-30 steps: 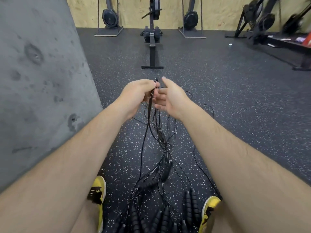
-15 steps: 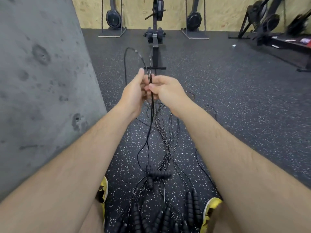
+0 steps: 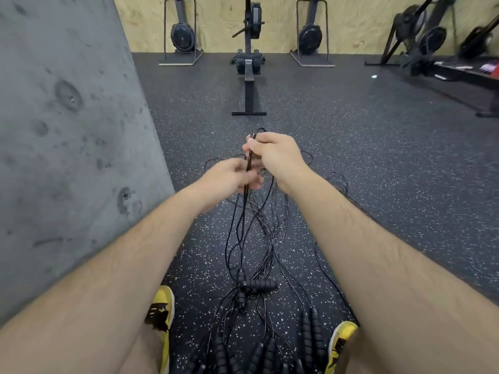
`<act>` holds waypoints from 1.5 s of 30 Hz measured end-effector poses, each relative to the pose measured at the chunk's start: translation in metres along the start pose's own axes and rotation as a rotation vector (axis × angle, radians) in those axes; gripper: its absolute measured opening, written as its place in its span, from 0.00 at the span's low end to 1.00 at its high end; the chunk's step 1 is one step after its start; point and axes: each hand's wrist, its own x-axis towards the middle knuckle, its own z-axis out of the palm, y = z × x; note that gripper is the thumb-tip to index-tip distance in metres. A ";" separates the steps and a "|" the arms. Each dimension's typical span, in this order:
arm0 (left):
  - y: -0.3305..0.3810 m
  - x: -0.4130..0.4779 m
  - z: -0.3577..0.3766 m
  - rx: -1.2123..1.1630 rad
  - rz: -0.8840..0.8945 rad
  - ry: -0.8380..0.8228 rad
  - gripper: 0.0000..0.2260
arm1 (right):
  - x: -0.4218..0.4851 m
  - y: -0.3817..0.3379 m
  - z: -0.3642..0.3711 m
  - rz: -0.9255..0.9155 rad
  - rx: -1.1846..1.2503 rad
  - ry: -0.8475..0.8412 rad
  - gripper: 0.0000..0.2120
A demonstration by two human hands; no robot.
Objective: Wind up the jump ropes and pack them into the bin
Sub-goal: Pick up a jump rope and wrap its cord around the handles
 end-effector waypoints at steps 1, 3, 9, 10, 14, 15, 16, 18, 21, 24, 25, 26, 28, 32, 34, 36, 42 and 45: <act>-0.003 0.002 0.001 0.115 0.022 0.039 0.06 | 0.001 0.000 0.000 0.008 0.019 -0.006 0.08; 0.000 0.005 0.002 0.263 0.080 0.177 0.09 | 0.002 0.002 -0.001 0.046 -0.004 -0.019 0.10; 0.008 0.015 -0.004 0.097 0.124 0.350 0.19 | -0.011 0.018 -0.016 0.088 -0.506 -0.451 0.11; 0.009 0.014 -0.003 0.084 0.124 0.351 0.19 | -0.013 0.020 -0.015 0.069 -0.492 -0.437 0.08; 0.009 0.011 -0.004 -0.043 0.039 0.268 0.18 | -0.009 0.020 -0.015 -0.053 -0.520 -0.271 0.11; 0.007 0.009 -0.004 -0.070 0.007 0.233 0.18 | -0.009 0.019 -0.016 -0.073 -0.502 -0.232 0.12; 0.007 0.006 -0.004 -0.080 -0.014 0.199 0.16 | -0.009 0.017 -0.016 -0.090 -0.488 -0.192 0.13; 0.004 -0.002 -0.004 -0.037 -0.044 0.137 0.13 | -0.008 0.013 -0.013 -0.114 -0.460 -0.111 0.13; -0.005 -0.009 -0.002 0.224 -0.051 0.002 0.09 | -0.007 0.005 -0.008 -0.114 -0.289 -0.047 0.12; -0.011 -0.008 0.001 0.333 0.004 0.025 0.06 | -0.007 0.002 -0.006 -0.064 -0.156 -0.051 0.12; -0.011 -0.006 0.001 0.309 0.035 0.069 0.09 | -0.007 0.003 -0.005 -0.049 -0.111 -0.055 0.14; -0.010 -0.003 0.001 0.300 0.072 0.121 0.10 | -0.006 0.003 -0.004 -0.034 -0.059 -0.052 0.14; -0.004 0.000 0.000 0.344 0.144 0.224 0.11 | -0.002 0.001 -0.003 0.021 0.066 -0.043 0.13; 0.004 0.008 -0.006 0.345 0.247 0.341 0.10 | -0.005 -0.001 -0.013 0.041 -0.137 -0.131 0.16; 0.010 0.008 -0.008 0.330 0.272 0.387 0.08 | -0.012 0.010 -0.017 -0.011 -0.543 -0.291 0.18; 0.013 0.008 -0.009 0.312 0.271 0.393 0.09 | -0.018 0.018 -0.016 -0.012 -0.670 -0.398 0.09; 0.010 0.000 -0.013 0.094 0.168 0.320 0.13 | -0.012 0.013 -0.008 -0.180 -0.611 -0.153 0.15; -0.004 -0.008 -0.015 0.224 0.080 0.095 0.08 | -0.006 0.004 0.000 -0.185 -0.434 -0.060 0.12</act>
